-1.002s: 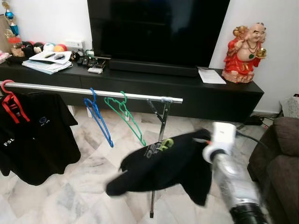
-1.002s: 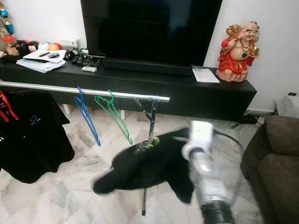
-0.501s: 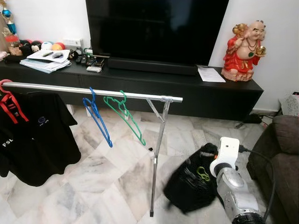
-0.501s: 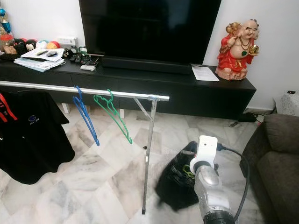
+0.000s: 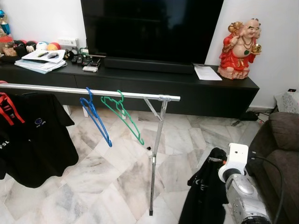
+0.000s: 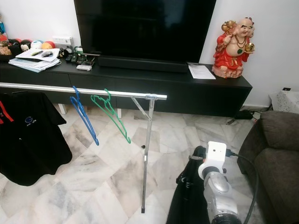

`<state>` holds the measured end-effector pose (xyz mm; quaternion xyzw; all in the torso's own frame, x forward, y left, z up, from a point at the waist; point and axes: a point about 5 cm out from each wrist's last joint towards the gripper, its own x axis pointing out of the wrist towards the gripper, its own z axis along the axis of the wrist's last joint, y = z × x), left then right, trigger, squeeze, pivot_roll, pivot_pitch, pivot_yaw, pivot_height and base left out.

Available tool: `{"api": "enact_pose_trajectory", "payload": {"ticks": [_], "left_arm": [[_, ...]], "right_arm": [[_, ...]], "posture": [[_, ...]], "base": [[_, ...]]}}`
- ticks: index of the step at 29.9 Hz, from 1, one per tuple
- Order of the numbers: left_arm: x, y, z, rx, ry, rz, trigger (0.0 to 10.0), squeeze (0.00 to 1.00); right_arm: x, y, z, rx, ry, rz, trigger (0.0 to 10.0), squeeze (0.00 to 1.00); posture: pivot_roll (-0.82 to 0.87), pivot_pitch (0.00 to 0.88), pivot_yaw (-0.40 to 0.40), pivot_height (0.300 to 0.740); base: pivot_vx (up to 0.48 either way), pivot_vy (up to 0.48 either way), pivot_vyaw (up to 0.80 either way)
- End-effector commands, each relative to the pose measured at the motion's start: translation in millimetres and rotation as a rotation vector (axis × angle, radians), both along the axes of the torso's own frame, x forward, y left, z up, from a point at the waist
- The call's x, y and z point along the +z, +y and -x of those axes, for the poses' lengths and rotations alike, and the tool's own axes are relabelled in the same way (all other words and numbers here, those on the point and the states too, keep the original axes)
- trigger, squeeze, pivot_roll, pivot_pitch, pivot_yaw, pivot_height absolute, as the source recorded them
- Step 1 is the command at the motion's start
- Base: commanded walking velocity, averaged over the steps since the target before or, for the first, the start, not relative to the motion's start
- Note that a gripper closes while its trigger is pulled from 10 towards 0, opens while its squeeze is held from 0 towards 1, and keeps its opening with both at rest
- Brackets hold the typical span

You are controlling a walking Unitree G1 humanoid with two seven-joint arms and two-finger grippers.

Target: Hang hanger

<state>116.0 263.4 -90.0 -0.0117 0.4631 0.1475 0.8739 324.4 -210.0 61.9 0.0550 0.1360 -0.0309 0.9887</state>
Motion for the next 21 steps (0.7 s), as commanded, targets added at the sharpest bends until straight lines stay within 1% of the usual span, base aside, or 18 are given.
{"api": "enact_pose_trajectory", "payload": {"ticks": [1, 5, 15, 21], "left_arm": [[-3, -3.4, 6.3, -0.015, 0.029, 0.009, 10.0, 0.00], [-3, 0.4, 8.6, -0.012, 0.038, 0.008, 10.0, 0.00], [-1, 7.5, 10.2, 0.010, 0.046, 0.010, 10.0, 0.00], [-2, 8.8, 11.9, 0.012, 0.057, 0.010, 10.0, 0.00]], "right_arm": [[7, -2.9, -2.9, -0.011, -0.040, -0.003, 10.0, 0.00], [6, -0.1, -4.9, 0.005, -0.049, -0.004, 10.0, 0.00], [7, -1.0, -6.4, 0.001, -0.058, -0.010, 10.0, 0.00], [4, -0.2, -6.1, -0.001, -0.055, -0.008, 10.0, 0.00]], "posture": [[0.05, 0.000, -0.025, 0.740], [0.05, 0.000, -0.026, 0.740], [0.06, 0.000, -0.030, 0.740], [0.06, 0.000, -0.029, 0.740]], "base": [[0.000, 0.000, 0.00], [0.000, 0.000, 0.00], [0.000, 0.000, 0.00], [0.000, 0.303, 0.00]]}}
